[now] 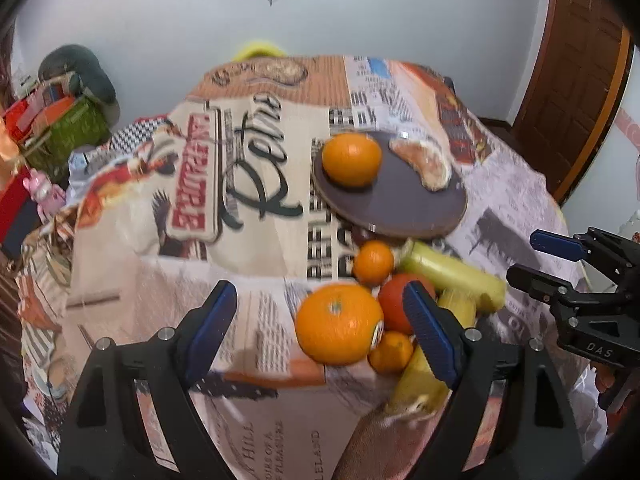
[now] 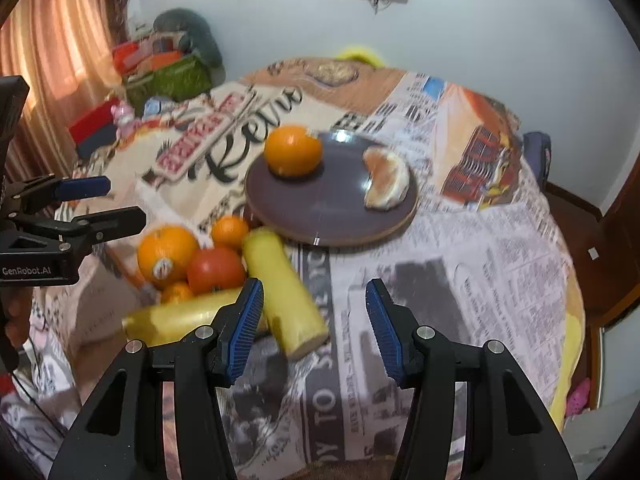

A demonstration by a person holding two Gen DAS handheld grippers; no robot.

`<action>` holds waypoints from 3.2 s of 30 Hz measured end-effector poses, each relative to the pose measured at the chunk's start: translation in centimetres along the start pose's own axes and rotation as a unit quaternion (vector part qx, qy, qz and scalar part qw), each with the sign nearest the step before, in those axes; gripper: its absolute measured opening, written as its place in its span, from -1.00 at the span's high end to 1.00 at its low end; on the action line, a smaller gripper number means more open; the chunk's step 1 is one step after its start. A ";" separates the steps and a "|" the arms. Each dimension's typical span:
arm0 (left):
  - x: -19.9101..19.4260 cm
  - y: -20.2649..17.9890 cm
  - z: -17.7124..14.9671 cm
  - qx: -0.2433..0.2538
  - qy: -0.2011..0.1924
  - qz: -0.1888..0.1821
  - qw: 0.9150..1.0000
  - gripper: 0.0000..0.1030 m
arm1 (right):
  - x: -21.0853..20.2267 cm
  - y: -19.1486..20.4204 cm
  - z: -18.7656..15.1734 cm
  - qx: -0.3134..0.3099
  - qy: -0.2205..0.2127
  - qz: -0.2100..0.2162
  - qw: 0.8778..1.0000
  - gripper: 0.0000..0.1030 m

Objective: Organize fruits
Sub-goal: 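Grasp the yellow corn cylinder with the right tool while the left tool grasps another orange, then carry the orange onto the plate with the left tool while the right tool sets the corn there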

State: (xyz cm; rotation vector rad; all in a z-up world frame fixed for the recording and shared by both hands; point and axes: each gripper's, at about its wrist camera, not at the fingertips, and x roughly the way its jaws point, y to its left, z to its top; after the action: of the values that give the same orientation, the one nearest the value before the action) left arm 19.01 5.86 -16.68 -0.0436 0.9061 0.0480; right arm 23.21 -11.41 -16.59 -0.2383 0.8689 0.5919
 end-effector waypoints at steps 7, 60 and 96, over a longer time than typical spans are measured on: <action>2.2 0.2 -1.6 -0.012 0.036 -0.009 0.999 -0.66 | 1.8 -0.1 -2.0 0.013 0.033 0.015 0.999 0.04; 0.6 -0.4 -0.8 -0.011 0.007 -0.030 0.999 -0.24 | 3.7 -3.4 -2.1 0.059 0.055 0.030 0.996 0.18; 0.9 -2.7 5.9 -0.005 -0.043 -0.049 0.998 -0.24 | -2.7 -5.5 3.7 0.082 -0.084 0.005 0.993 0.36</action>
State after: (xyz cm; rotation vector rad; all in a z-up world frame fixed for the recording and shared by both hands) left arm 24.39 3.51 -13.74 -0.0943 0.8169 -0.0361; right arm 27.37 -15.37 -12.36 -0.0346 0.7523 0.5388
